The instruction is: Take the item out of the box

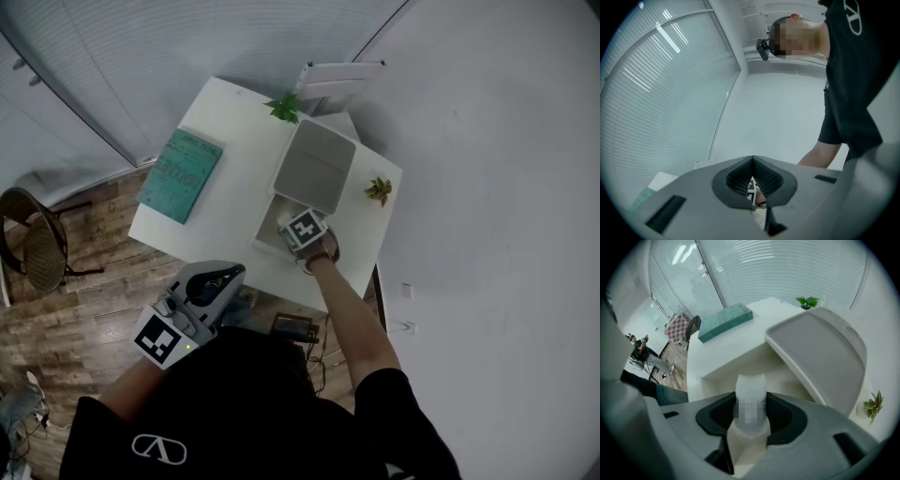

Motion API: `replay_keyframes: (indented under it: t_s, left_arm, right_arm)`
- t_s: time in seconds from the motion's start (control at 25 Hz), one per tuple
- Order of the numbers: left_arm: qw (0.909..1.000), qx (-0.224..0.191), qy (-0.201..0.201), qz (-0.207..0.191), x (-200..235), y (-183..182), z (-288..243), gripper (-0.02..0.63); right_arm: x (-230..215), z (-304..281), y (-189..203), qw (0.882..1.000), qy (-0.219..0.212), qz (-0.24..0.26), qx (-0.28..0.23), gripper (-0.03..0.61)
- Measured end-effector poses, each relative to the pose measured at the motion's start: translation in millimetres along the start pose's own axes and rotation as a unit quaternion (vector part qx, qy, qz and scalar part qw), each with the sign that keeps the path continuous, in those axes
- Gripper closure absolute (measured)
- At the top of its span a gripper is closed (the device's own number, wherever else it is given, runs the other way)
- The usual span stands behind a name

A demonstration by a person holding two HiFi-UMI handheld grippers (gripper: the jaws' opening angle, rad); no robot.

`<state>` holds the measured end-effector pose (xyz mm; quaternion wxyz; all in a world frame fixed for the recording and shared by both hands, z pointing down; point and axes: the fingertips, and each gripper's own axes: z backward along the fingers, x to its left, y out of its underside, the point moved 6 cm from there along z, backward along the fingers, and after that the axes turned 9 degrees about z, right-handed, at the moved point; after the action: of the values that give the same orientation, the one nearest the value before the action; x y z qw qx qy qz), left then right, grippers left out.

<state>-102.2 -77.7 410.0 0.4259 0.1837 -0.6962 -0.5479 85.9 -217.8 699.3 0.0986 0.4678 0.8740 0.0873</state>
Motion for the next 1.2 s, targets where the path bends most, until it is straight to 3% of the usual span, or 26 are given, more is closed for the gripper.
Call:
replay_keyframes:
  t_s: [0.12, 0.24, 0.44, 0.6, 0.92, 1.12, 1.2]
  left_arm:
    - [1.0, -0.004, 0.008, 0.0, -1, -3, -3, 0.609]
    - [0.9997, -0.009, 0.02, -0.006, -3, -9, -6, 0.609]
    - [0.9989, -0.014, 0.042, -0.016, -8, -22, -13, 0.609]
    - [0.9977, -0.023, 0.059, -0.024, -14, -31, -20, 0.609]
    - [0.9932, -0.037, 0.1, -0.047, -29, -52, -34, 0.609]
    - [0.9891, -0.042, 0.126, -0.064, -43, -64, -41, 0.609]
    - [0.9875, -0.042, 0.135, -0.07, -51, -68, -43, 0.609]
  right_arm:
    - [3, 34, -7, 0.997, 0.004, -0.026, -0.067, 0.387]
    - [12, 76, -16, 0.991, 0.024, -0.019, -0.128, 0.387]
    - [33, 157, -29, 0.968, 0.076, -0.002, -0.238, 0.388]
    - [53, 222, -27, 0.935, 0.106, -0.008, -0.337, 0.388]
    - [102, 322, -12, 0.849, 0.188, 0.006, -0.494, 0.388]
    - [131, 353, 0, 0.821, 0.212, 0.005, -0.53, 0.388]
    - [140, 362, 6, 0.805, 0.214, -0.002, -0.553, 0.388]
